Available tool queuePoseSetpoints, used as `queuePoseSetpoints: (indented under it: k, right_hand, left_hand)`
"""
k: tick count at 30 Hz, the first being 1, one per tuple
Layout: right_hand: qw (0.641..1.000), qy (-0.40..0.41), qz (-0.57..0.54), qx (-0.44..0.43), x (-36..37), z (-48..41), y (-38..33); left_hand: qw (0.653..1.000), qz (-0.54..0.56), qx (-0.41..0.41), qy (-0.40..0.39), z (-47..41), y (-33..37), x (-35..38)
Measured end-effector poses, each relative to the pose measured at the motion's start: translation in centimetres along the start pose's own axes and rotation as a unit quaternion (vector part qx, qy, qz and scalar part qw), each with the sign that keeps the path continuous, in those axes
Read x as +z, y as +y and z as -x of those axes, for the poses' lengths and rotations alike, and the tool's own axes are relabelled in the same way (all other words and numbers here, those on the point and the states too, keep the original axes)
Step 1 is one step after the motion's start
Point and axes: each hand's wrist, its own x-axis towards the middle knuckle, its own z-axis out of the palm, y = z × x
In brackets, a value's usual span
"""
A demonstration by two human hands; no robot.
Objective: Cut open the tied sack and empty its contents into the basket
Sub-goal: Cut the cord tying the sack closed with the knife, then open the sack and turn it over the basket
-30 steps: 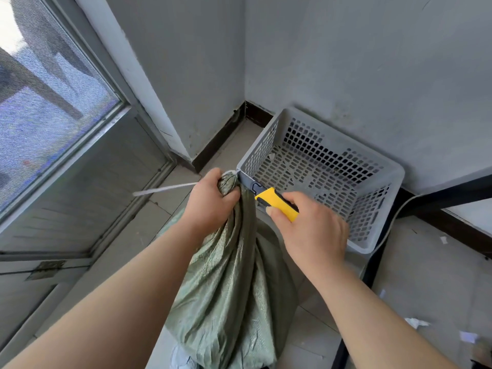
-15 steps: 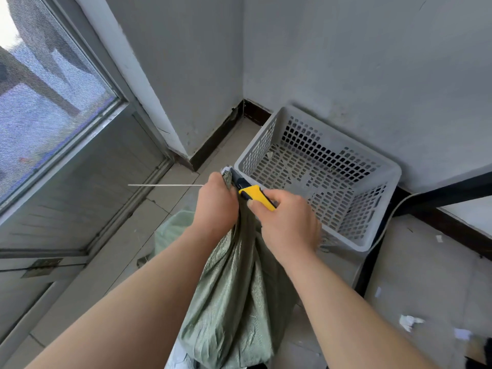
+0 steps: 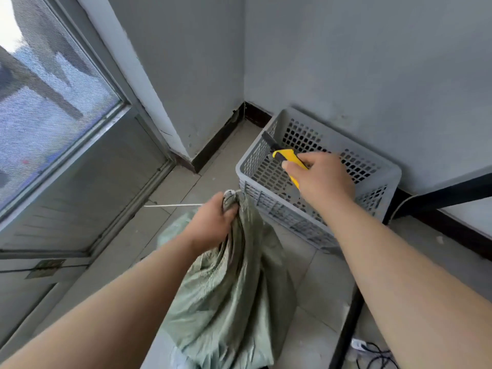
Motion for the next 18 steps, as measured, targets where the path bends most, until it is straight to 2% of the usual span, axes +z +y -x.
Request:
queuePoseSetpoints:
  k: [2,6,9,13,16,18]
  right_hand:
    - [0.999,-0.007,-0.028,0.02,1.3,1.1,1.4]
    - [0.989,-0.01,-0.136,0.064,3.1,1.5,2.3]
    - [0.957,-0.073,-0.252,0.124,3.7,2.3,2.3]
    - [0.907,-0.175,-0.338,0.179,6.0,4.2,1.9]
    - [0.876,-0.166,-0.402,0.207,7.5,4.4,1.9]
    - [0.86,-0.139,-0.437,0.223,7.2,3.9,2.2]
  left_hand:
    - [0.998,0.041,-0.011,-0.04,-0.2,0.7,-1.0]
    - [0.999,-0.025,-0.014,-0.037,-0.5,0.1,-2.1]
    - [0.998,0.061,0.005,-0.028,-0.3,0.5,-2.9]
    - [0.984,0.176,0.019,-0.014,-0.3,0.6,-3.2]
    - [0.979,0.198,0.023,0.036,-0.7,0.0,-3.1]
    - [0.986,0.118,0.012,0.117,-0.9,-0.7,-3.6]
